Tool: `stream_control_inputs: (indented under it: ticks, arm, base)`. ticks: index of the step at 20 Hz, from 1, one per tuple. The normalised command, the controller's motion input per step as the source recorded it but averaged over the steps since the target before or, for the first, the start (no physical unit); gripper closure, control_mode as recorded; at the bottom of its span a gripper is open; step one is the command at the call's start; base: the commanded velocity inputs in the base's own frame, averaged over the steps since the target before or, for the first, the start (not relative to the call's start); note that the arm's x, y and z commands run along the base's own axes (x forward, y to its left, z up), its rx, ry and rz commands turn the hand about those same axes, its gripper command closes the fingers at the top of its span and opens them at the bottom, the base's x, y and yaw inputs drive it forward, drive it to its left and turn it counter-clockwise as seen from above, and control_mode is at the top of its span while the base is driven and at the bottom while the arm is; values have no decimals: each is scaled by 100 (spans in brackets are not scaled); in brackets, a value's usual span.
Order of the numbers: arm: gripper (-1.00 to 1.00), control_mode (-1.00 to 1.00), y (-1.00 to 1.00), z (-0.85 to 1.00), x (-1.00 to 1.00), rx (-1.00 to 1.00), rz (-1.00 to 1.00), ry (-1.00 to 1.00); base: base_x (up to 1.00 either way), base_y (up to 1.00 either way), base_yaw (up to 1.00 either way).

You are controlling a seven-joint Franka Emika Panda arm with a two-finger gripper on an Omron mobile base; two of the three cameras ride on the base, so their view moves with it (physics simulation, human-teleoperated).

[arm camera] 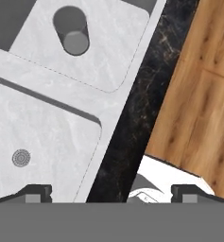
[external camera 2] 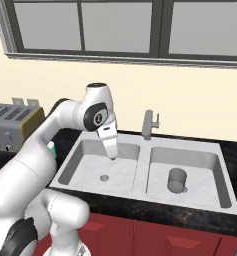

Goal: Move any existing items from the left basin to the right basin for drying. Then move the mug from the counter to the left basin of the sink for washing.

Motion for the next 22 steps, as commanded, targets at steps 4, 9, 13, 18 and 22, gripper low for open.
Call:
stream_control_inputs:
  ticks: [4, 9, 13, 18, 22]
  arm:
    - [-100, -100, 51, 1, -3, -1, 0, 0]
    - [-100, -100, 49, 0, 0, 0, 1, 0]
    - [-100, -100, 55, 0, 0, 0, 1, 0]
    - [-100, -100, 52, 0, 0, -1, 0, 0]
    - [-100, -100, 51, 0, 0, 0, 0, 0]
  base:
    - [0, 0, 0]
    - [0, 0, 0]
    - [0, 0, 0]
    - [0, 0, 0]
    - [0, 0, 0]
